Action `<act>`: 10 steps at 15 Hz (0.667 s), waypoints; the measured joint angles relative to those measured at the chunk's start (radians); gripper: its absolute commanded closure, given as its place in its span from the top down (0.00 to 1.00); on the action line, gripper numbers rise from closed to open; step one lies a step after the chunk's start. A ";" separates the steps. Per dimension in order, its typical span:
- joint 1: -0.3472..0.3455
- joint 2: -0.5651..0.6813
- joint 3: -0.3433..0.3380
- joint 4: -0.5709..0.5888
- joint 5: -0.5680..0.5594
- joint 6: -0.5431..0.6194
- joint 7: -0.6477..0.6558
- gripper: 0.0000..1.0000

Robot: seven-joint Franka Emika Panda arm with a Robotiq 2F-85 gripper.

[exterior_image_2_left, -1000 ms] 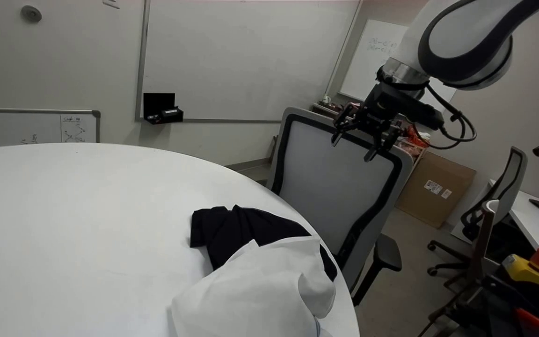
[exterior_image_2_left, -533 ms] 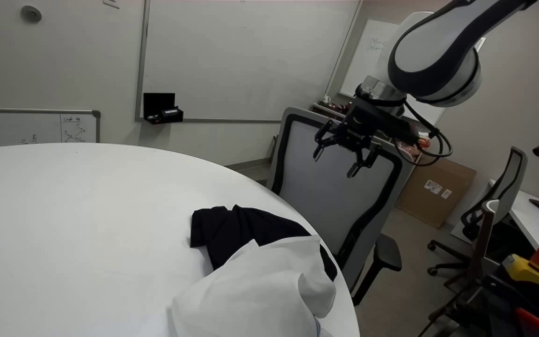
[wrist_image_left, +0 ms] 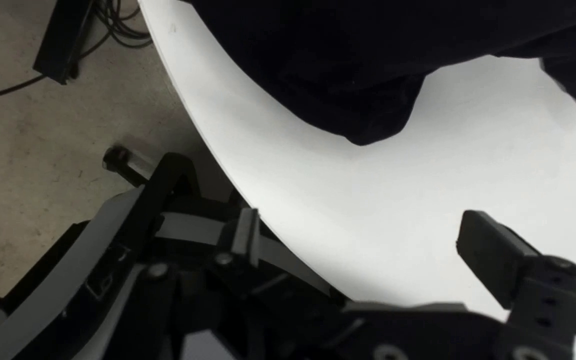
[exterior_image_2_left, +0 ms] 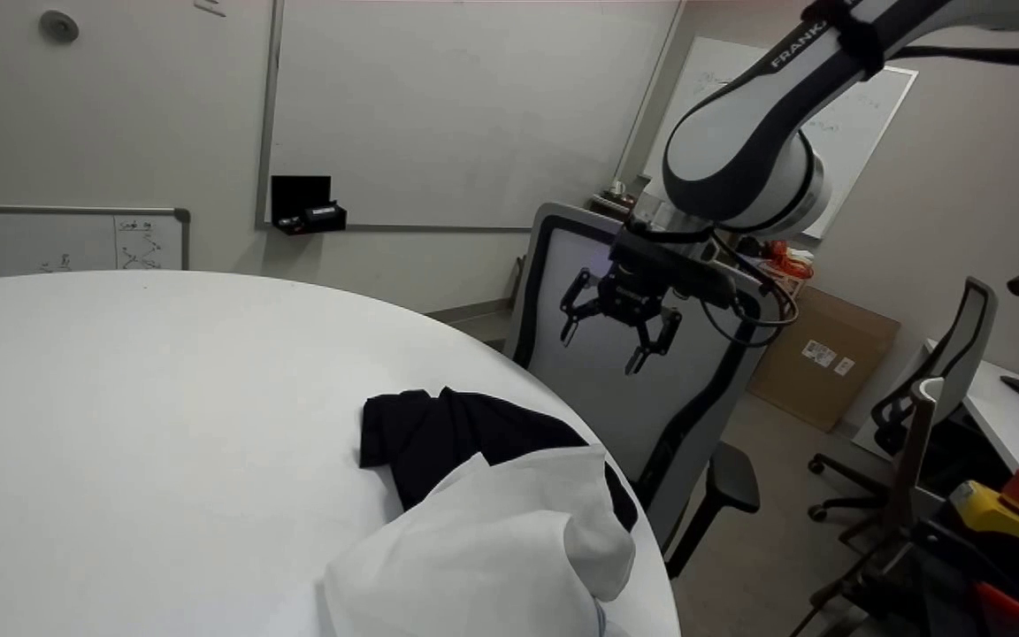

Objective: Hang the black shirt on the back of the chair

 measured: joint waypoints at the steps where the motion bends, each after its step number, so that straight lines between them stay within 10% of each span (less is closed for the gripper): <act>1: 0.000 0.025 0.000 0.023 0.000 -0.022 0.000 1.00; 10: 0.021 0.238 -0.002 0.235 0.000 -0.119 0.000 1.00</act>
